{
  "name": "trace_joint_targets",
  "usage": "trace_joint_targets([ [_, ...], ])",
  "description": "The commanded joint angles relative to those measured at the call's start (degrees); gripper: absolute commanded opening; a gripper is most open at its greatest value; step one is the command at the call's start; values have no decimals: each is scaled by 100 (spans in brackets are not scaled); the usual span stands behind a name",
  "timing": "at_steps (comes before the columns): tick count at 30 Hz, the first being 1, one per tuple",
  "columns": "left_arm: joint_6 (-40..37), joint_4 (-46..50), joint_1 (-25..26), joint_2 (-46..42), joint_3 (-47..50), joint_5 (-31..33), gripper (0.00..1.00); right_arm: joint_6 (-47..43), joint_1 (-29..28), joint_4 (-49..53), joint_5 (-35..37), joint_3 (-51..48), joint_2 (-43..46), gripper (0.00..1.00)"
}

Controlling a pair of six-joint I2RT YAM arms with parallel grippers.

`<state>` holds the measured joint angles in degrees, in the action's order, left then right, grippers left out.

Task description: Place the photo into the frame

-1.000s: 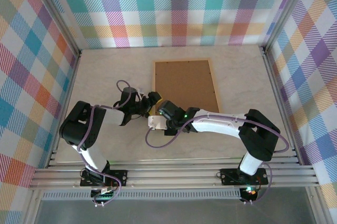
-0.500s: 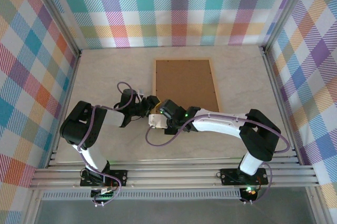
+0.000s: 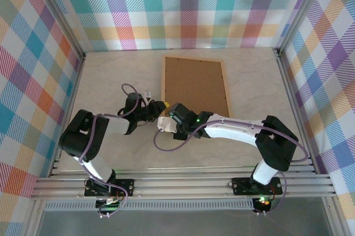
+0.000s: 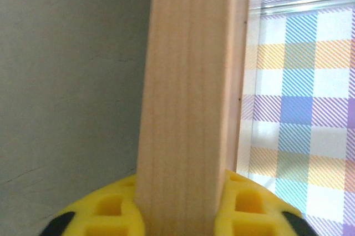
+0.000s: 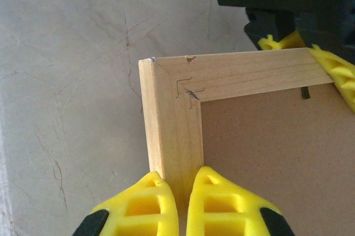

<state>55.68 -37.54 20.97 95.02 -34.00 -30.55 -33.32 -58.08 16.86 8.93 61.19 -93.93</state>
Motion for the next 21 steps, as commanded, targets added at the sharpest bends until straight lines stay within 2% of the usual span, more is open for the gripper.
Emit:
trace_joint_targets([
  [1,411,234,118,-453,-104,-7,4,317,28,-470,-39,-32,-31,6],
  [3,404,340,126,-518,-140,15,4,366,31,-489,-10,-71,-20,8],
  [5,413,385,143,-579,-149,31,4,428,29,-508,49,-85,22,16],
  [7,406,475,160,-638,-174,65,4,444,34,-563,91,-143,121,30],
  [12,378,801,187,-808,-302,104,4,505,34,-490,303,-192,357,77],
  [15,391,1052,239,-954,-402,157,4,872,22,-272,692,-78,401,99],
  [21,322,1708,368,-1298,-650,366,1,1278,-231,-217,1540,-272,705,99],
])
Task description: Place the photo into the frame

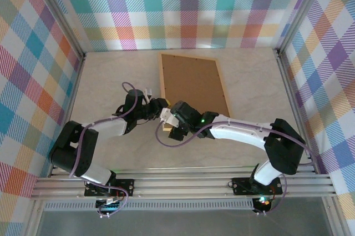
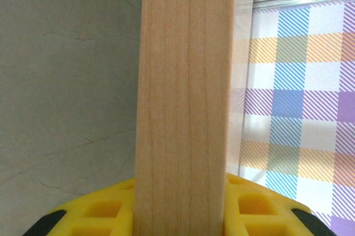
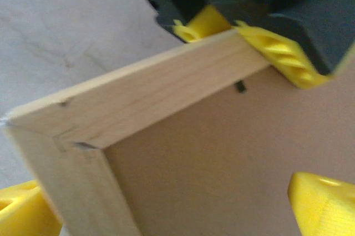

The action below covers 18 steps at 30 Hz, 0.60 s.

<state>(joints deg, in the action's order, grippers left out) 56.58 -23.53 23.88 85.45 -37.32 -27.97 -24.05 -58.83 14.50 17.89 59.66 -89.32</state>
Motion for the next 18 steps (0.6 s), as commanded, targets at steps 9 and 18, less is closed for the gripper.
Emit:
trace_joint_targets([
  [9,353,621,299,-413,-618,309,1,782,-905,-413,2435,-448,19,99],
  [18,257,970,337,-541,-835,405,1,118,-1142,-1741,3590,-1383,44,86],
])
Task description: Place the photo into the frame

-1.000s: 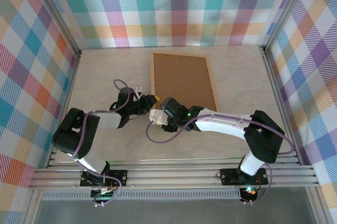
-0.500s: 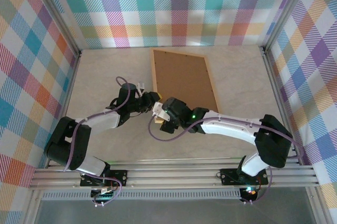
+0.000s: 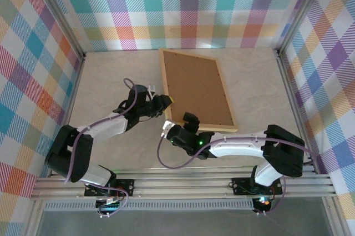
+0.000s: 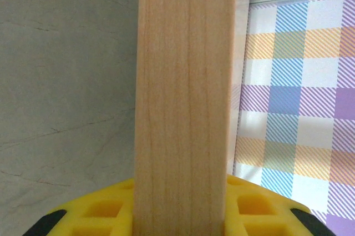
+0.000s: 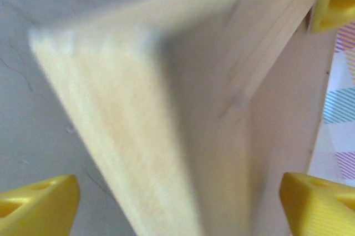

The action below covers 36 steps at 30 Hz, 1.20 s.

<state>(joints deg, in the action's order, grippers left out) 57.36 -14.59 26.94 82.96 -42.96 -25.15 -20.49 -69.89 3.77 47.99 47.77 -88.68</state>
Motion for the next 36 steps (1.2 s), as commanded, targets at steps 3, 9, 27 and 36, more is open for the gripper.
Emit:
trace_joint_targets([
  [3,190,92,31,-332,-257,151,1,-736,-42,-1280,773,-480,-73,78],
  [9,214,166,31,-393,-244,212,1,-1380,-42,-2213,968,-698,-92,61],
  [27,207,315,31,-384,-352,333,24,-1502,-42,-2234,856,-519,315,0],
  [36,-36,790,-11,-420,-598,402,100,-915,23,-1178,575,-130,547,0],
])
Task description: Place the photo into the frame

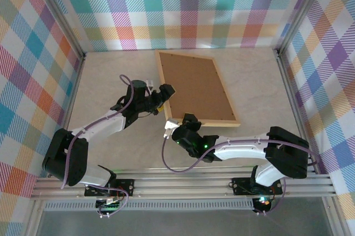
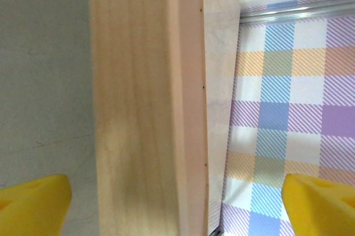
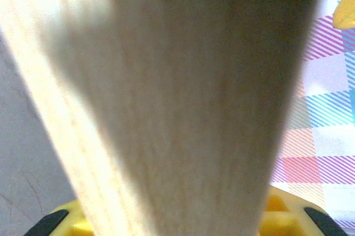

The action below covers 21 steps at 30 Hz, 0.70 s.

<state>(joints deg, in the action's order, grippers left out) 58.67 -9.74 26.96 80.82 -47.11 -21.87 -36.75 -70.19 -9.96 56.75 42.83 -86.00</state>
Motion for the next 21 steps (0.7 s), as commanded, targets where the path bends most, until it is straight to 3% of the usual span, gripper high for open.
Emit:
trace_joint_targets([
  [1,-202,368,-36,-262,-201,77,100,811,87,301,-350,402,293,0],
  [7,-634,1101,-488,-816,-255,200,100,1476,347,1148,-711,759,523,0],
  [15,-1111,1629,-1710,-1252,-143,-114,100,2525,880,2084,-1359,1450,806,0],
  [21,-976,1298,-1869,-1056,55,-332,100,3528,1440,2363,-2002,1758,924,0],
])
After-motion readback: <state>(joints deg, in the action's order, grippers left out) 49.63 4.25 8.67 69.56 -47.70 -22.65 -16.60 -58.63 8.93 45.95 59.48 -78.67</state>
